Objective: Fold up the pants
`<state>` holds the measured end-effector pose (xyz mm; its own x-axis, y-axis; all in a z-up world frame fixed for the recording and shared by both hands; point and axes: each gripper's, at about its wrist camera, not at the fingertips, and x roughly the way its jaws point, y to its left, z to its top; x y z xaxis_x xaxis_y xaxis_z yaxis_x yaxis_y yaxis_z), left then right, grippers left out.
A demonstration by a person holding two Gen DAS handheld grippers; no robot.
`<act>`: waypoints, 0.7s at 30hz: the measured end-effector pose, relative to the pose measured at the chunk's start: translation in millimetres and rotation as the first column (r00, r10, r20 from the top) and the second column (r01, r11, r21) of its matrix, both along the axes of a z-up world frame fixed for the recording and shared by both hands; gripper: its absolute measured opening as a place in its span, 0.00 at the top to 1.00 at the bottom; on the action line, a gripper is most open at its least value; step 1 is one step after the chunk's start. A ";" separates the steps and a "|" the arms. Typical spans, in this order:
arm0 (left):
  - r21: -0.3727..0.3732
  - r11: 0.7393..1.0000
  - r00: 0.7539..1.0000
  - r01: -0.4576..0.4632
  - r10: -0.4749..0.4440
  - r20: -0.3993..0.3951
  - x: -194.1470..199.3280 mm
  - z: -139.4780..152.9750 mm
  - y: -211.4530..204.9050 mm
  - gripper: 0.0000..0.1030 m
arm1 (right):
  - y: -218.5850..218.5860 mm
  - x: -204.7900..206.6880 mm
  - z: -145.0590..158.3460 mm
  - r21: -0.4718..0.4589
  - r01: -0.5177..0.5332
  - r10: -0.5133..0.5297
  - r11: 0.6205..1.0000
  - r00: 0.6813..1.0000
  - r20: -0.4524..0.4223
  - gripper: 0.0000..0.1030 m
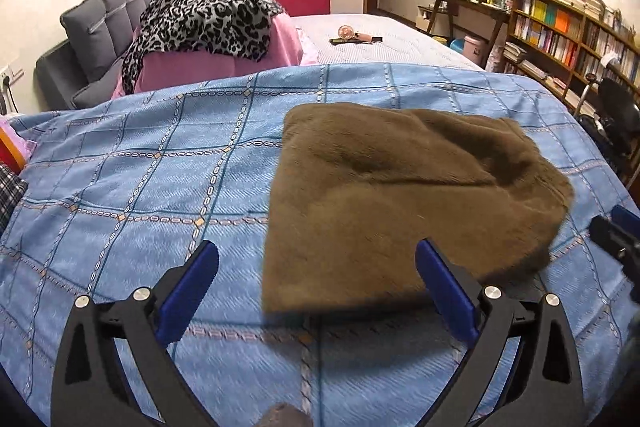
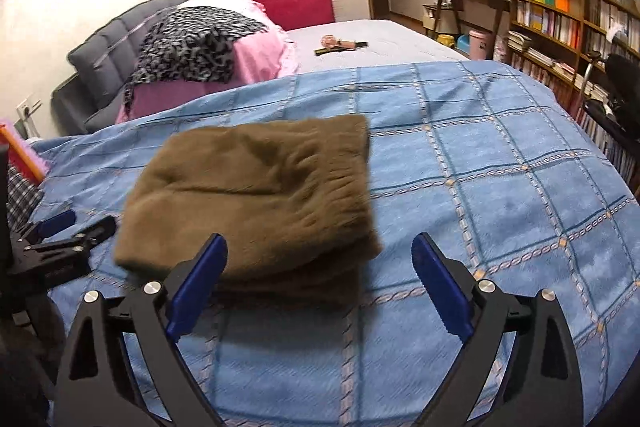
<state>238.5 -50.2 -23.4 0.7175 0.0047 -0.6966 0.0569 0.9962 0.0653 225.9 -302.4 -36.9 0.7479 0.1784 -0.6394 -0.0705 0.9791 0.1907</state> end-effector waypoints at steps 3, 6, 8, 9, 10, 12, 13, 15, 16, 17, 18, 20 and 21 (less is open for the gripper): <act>-0.005 1.000 1.000 0.016 -0.016 0.013 -11.4 9.3 -7.8 0.05 | 12.6 -9.8 4.4 -0.023 -0.008 0.009 1.000 1.000 0.019 0.08; -0.006 1.000 0.999 0.021 -0.021 0.034 -25.9 19.3 -10.5 0.05 | 17.4 -20.6 8.9 -0.026 -0.006 0.007 1.000 0.999 0.034 0.08; -0.005 1.000 0.999 0.021 -0.020 0.042 -31.0 24.1 -11.5 0.05 | 16.3 -26.8 13.0 -0.013 -0.002 0.003 1.000 0.999 0.046 0.08; -0.006 1.000 0.999 0.024 -0.024 0.045 -34.8 27.1 -12.5 0.05 | 15.8 -29.2 15.2 -0.007 -0.001 0.001 1.000 0.999 0.052 0.08; -0.006 1.000 0.999 0.025 -0.025 0.048 -36.3 28.7 -12.9 0.05 | 15.7 -31.3 17.7 -0.002 0.000 0.000 1.000 0.998 0.058 0.08; -0.004 1.000 0.998 0.027 -0.027 0.058 -41.0 33.6 -14.5 0.05 | 16.7 -35.7 22.5 0.000 0.002 -0.002 1.000 0.998 0.069 0.08; -0.004 1.000 0.998 0.029 -0.028 0.063 -41.9 35.4 -14.4 0.05 | 16.1 -38.0 24.2 0.001 0.001 -0.002 1.000 0.997 0.074 0.07; -0.005 0.999 0.997 0.034 -0.034 0.075 -47.2 41.0 -16.7 0.05 | 18.4 -42.6 28.8 -0.002 0.001 -0.001 1.000 0.996 0.084 0.07; -0.003 0.999 0.996 0.036 -0.036 0.078 -49.0 42.9 -17.7 0.05 | 19.5 -45.5 31.0 -0.004 0.001 0.000 1.000 0.996 0.090 0.07; -0.002 0.999 0.996 0.037 -0.037 0.080 -50.0 44.0 -18.1 0.05 | 20.3 -47.5 32.5 -0.005 0.001 0.000 1.000 0.996 0.094 0.07; 0.000 0.999 0.996 0.040 -0.039 0.085 -51.9 45.3 -19.1 0.05 | 20.9 -49.5 34.0 -0.005 0.001 0.000 1.000 0.995 0.098 0.07; 0.004 0.999 0.995 0.042 -0.042 0.088 -54.4 46.3 -20.6 0.05 | 21.1 -53.3 36.3 -0.004 -0.001 0.001 1.000 0.994 0.105 0.06; 0.009 0.999 0.995 0.043 -0.044 0.089 -55.9 46.9 -22.2 0.05 | 21.2 -54.6 36.9 -0.004 0.000 0.001 1.000 0.994 0.108 0.06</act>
<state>182.6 -72.4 23.5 0.7765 -0.0230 -0.6297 0.0938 0.9924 0.0795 171.3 -281.2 0.0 0.8122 0.1765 -0.5560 -0.0910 0.9798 0.1780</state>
